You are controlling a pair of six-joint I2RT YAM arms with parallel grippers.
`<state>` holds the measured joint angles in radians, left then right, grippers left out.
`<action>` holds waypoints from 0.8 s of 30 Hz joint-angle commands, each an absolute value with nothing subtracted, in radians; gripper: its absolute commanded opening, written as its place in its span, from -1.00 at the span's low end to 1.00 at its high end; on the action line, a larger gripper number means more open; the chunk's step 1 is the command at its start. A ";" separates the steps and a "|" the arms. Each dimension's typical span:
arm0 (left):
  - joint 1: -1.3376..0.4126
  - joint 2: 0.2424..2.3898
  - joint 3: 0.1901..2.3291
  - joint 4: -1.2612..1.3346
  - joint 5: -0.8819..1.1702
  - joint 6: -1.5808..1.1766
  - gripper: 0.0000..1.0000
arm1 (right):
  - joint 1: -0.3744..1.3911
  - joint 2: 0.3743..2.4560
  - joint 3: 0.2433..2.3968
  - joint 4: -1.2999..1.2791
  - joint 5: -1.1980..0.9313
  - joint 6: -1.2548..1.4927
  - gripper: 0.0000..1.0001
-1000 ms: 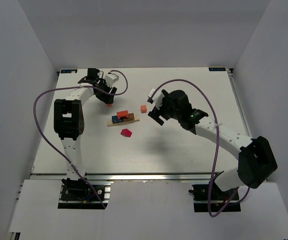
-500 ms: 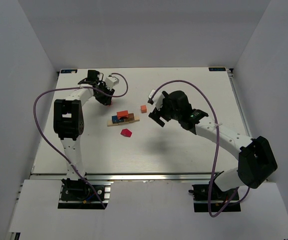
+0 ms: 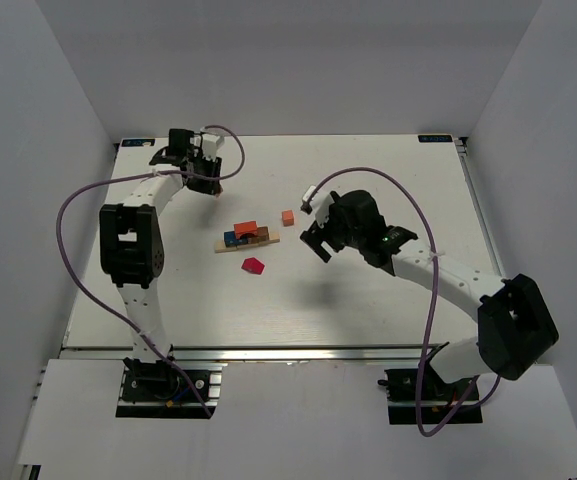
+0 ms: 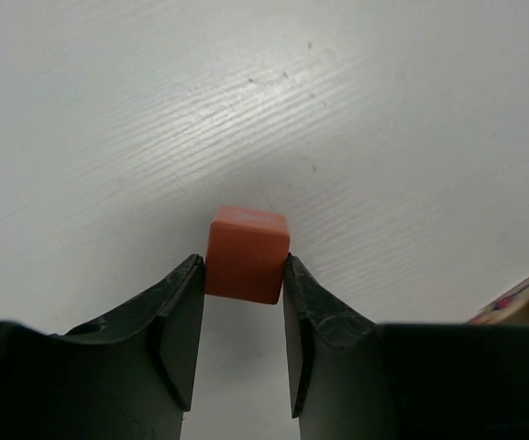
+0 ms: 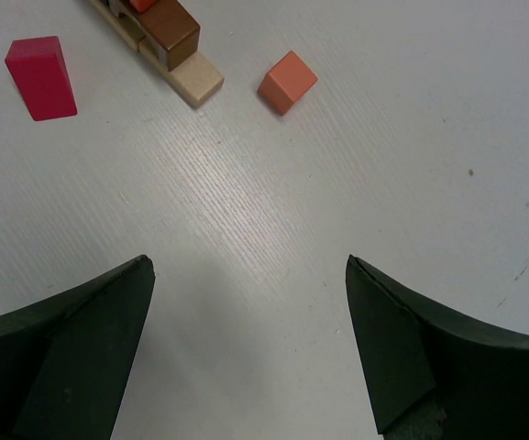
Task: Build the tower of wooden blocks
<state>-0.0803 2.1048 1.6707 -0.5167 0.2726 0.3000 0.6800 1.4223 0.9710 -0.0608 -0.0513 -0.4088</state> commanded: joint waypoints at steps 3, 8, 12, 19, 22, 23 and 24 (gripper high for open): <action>-0.075 1.907 1.715 -0.489 0.203 -0.202 -0.54 | 0.675 1.306 0.899 0.075 0.061 -0.289 0.79; -0.081 1.781 1.542 -0.480 0.143 -0.392 -0.58 | 0.675 1.189 0.798 0.133 0.222 -0.255 0.79; -0.124 1.632 1.404 -0.511 0.017 -0.494 -0.59 | 0.672 1.108 0.755 0.143 0.272 -0.207 0.79; -0.267 1.448 1.215 -0.483 -0.061 -0.535 -0.56 | 0.670 1.045 0.687 0.169 0.267 -0.198 0.79; -0.331 1.466 1.242 -0.535 -0.081 -0.520 -0.56 | 0.670 1.046 0.690 0.150 0.287 -0.198 0.79; -0.342 1.473 1.250 -0.544 -0.118 -0.520 -0.56 | 0.669 1.046 0.689 0.150 0.290 -0.196 0.79; -0.353 1.476 1.252 -0.549 -0.121 -0.520 -0.57 | 0.667 1.043 0.687 0.150 0.290 -0.198 0.79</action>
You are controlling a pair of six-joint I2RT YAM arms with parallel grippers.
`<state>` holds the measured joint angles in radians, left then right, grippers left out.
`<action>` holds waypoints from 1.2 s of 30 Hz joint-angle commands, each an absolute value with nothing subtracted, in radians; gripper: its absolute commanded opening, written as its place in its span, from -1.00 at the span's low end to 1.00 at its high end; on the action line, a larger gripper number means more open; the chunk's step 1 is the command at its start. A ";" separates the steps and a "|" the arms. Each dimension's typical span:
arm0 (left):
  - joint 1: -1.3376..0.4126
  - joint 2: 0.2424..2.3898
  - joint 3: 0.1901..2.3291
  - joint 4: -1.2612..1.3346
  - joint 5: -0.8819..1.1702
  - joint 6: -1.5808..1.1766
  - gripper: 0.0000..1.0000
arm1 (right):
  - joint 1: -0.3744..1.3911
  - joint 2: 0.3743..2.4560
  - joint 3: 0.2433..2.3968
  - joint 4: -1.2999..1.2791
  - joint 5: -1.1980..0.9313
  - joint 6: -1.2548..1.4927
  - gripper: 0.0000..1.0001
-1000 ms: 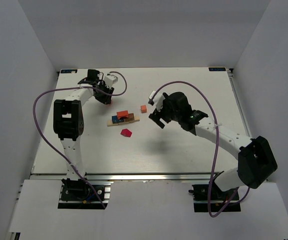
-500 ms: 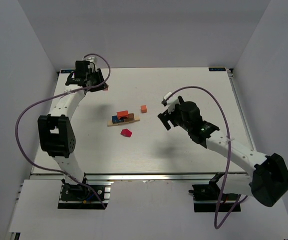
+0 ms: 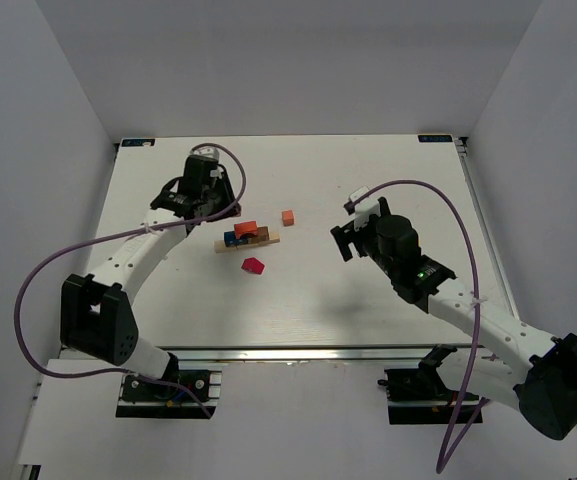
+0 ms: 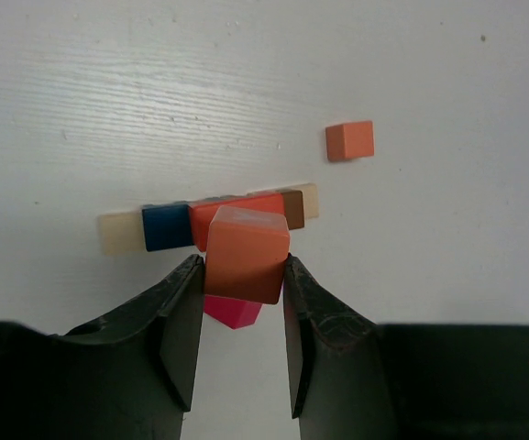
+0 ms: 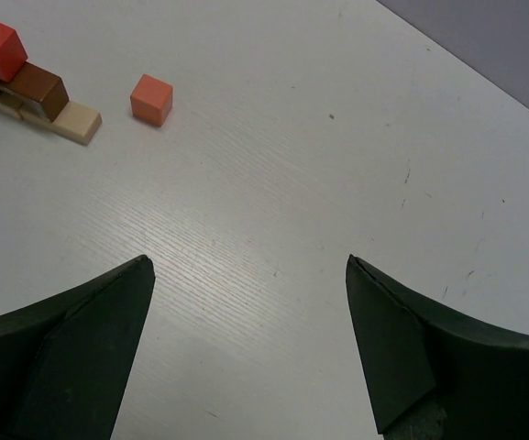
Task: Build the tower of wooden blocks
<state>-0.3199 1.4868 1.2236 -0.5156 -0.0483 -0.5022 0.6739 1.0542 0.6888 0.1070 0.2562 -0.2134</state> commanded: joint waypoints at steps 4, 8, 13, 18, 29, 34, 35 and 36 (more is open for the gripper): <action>-0.393 1.488 1.247 -0.561 -0.156 -0.534 -0.57 | 0.667 1.037 0.683 0.147 0.301 -0.204 0.79; -0.406 1.525 1.276 -0.620 -0.218 -0.554 -0.59 | 0.667 1.028 0.681 0.130 0.316 -0.198 0.79; -0.413 1.523 1.264 -0.618 -0.261 -0.598 -0.59 | 0.666 1.025 0.670 0.133 0.328 -0.195 0.79; -0.423 1.552 1.270 -0.603 -0.247 -0.611 -0.59 | 0.661 1.032 0.678 0.117 0.339 -0.192 0.79; -0.445 1.638 1.331 -0.632 -0.259 -0.609 -0.62 | 0.657 1.031 0.670 0.120 0.328 -0.199 0.79; -0.454 1.644 1.341 -0.626 -0.262 -0.609 -0.62 | 0.655 1.025 0.667 0.118 0.333 -0.199 0.79; -0.456 1.649 1.342 -0.624 -0.262 -0.607 -0.62 | 0.655 1.023 0.667 0.118 0.331 -0.199 0.79; -0.456 1.651 1.344 -0.623 -0.261 -0.606 -0.62 | 0.655 1.025 0.667 0.117 0.330 -0.201 0.79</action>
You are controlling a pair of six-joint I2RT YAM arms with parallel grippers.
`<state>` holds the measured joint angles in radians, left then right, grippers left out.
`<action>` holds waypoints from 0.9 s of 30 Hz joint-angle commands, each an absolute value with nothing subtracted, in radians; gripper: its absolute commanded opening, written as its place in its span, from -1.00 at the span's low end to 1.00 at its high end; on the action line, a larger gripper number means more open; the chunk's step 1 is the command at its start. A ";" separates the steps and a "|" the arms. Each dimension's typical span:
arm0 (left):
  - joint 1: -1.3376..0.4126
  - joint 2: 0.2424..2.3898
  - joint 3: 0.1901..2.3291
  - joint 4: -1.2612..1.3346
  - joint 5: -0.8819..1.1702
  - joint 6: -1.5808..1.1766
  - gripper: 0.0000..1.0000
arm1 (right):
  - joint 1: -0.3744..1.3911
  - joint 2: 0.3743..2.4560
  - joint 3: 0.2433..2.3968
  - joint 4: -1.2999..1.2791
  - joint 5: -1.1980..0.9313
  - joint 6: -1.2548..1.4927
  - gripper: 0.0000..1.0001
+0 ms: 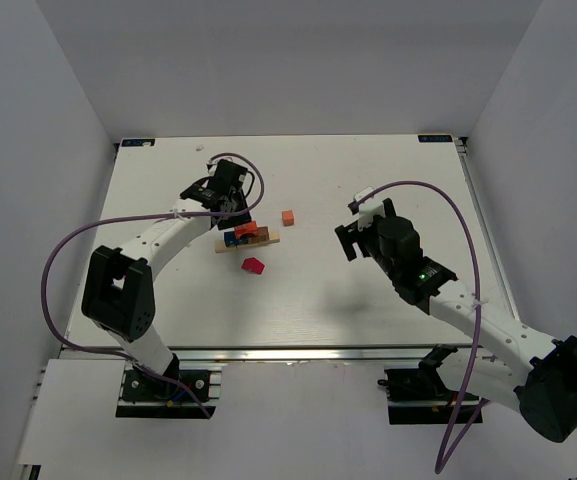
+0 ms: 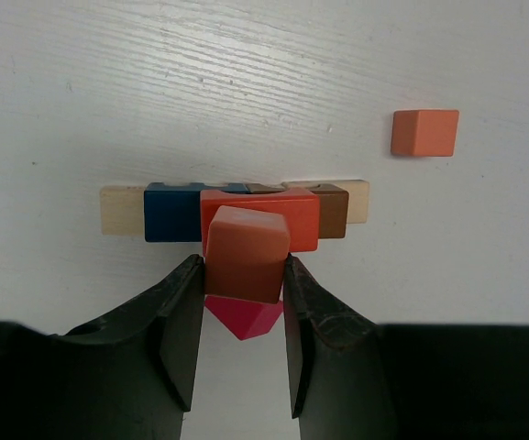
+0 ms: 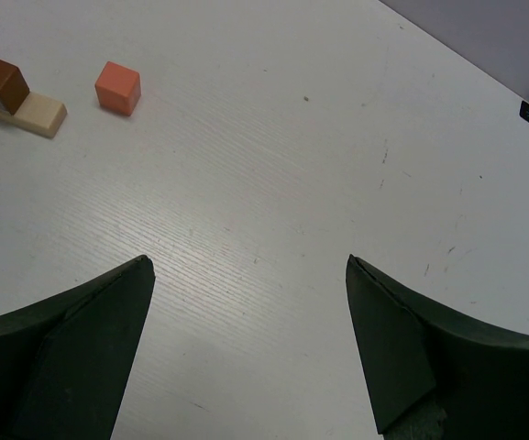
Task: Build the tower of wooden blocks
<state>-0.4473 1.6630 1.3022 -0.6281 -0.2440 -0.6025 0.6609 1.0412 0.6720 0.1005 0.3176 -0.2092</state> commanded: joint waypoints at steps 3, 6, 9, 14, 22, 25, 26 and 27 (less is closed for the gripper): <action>-0.459 1.663 1.364 -0.643 -0.278 -0.603 -0.62 | 0.652 1.023 0.667 0.121 0.324 -0.206 0.79; -0.460 1.664 1.374 -0.649 -0.287 -0.598 -0.60 | 0.650 1.025 0.666 0.120 0.325 -0.209 0.79; -0.459 1.667 1.371 -0.650 -0.295 -0.601 -0.60 | 0.649 1.019 0.664 0.120 0.322 -0.212 0.79; -0.460 1.677 1.376 -0.658 -0.302 -0.614 -0.66 | 0.649 1.014 0.664 0.120 0.318 -0.207 0.79; -0.460 1.664 1.365 -0.666 -0.333 -0.653 -0.68 | 0.644 1.012 0.660 0.121 0.318 -0.202 0.79; -0.460 1.674 1.365 -0.667 -0.325 -0.658 -0.68 | 0.641 1.011 0.658 0.121 0.318 -0.201 0.79; -0.460 1.678 1.368 -0.672 -0.324 -0.663 -0.68 | 0.641 1.011 0.658 0.121 0.319 -0.202 0.79; -0.460 1.678 1.367 -0.672 -0.322 -0.666 -0.68 | 0.641 1.009 0.658 0.121 0.319 -0.199 0.79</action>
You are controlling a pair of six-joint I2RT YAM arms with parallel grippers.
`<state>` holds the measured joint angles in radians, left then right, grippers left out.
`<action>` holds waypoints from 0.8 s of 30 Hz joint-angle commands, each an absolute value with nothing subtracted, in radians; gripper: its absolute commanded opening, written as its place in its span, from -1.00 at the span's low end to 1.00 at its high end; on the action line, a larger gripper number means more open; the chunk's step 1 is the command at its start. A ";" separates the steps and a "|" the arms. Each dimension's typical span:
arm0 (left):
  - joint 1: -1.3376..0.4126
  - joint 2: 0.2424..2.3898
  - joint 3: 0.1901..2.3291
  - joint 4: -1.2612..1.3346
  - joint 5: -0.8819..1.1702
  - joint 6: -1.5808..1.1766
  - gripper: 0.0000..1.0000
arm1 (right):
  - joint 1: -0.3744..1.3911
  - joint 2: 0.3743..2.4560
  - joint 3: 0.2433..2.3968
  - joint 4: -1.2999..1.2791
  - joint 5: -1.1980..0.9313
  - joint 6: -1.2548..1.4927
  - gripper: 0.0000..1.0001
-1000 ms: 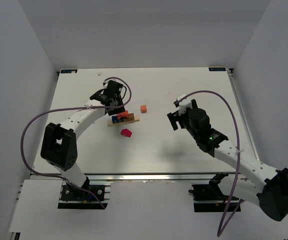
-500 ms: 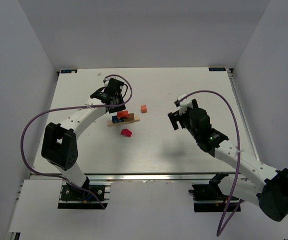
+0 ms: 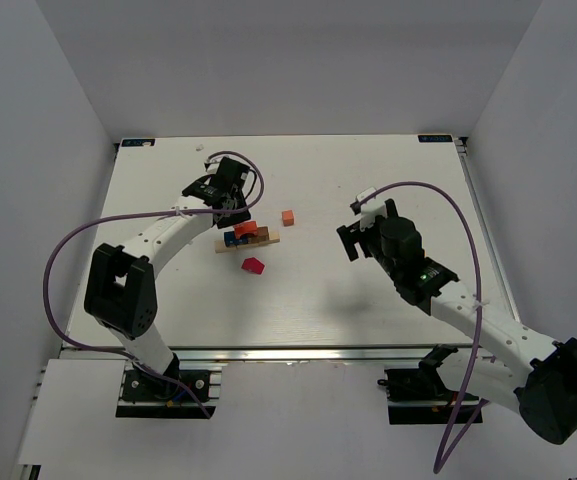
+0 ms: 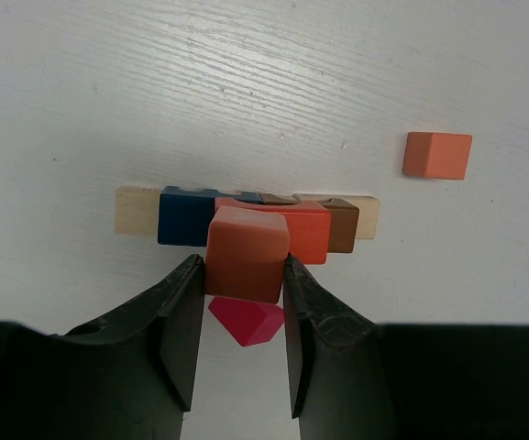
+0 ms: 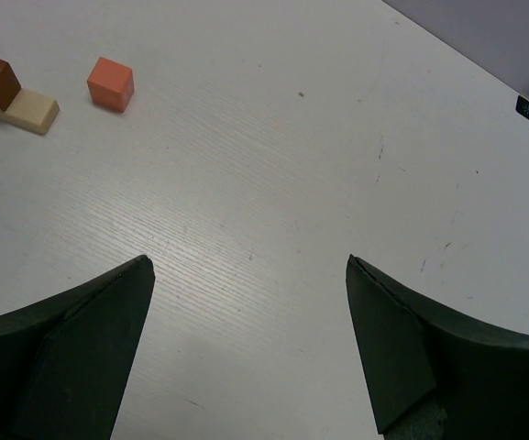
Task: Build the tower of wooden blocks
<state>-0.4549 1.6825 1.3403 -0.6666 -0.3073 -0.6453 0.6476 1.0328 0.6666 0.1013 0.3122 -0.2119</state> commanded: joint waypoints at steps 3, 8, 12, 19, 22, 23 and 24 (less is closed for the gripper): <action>-0.462 1.667 1.348 -0.652 -0.316 -0.673 -0.68 | 0.640 1.005 0.657 0.121 0.318 -0.198 0.79; -0.471 1.664 1.347 -0.653 -0.333 -0.670 -0.59 | 0.638 0.999 0.655 0.123 0.304 -0.196 0.79; -0.476 1.678 1.348 -0.650 -0.327 -0.669 -0.54 | 0.637 0.996 0.655 0.121 0.304 -0.196 0.79; -0.483 1.687 1.362 -0.684 -0.371 -0.684 -0.54 | 0.634 1.000 0.655 0.121 0.294 -0.193 0.79; -0.483 1.684 1.364 -0.690 -0.390 -0.693 -0.55 | 0.632 1.002 0.653 0.121 0.293 -0.193 0.79; -0.483 1.690 1.367 -0.702 -0.408 -0.699 -0.55 | 0.630 1.002 0.653 0.121 0.291 -0.193 0.79; -0.483 1.695 1.373 -0.712 -0.410 -0.703 -0.55 | 0.630 1.003 0.653 0.121 0.290 -0.192 0.79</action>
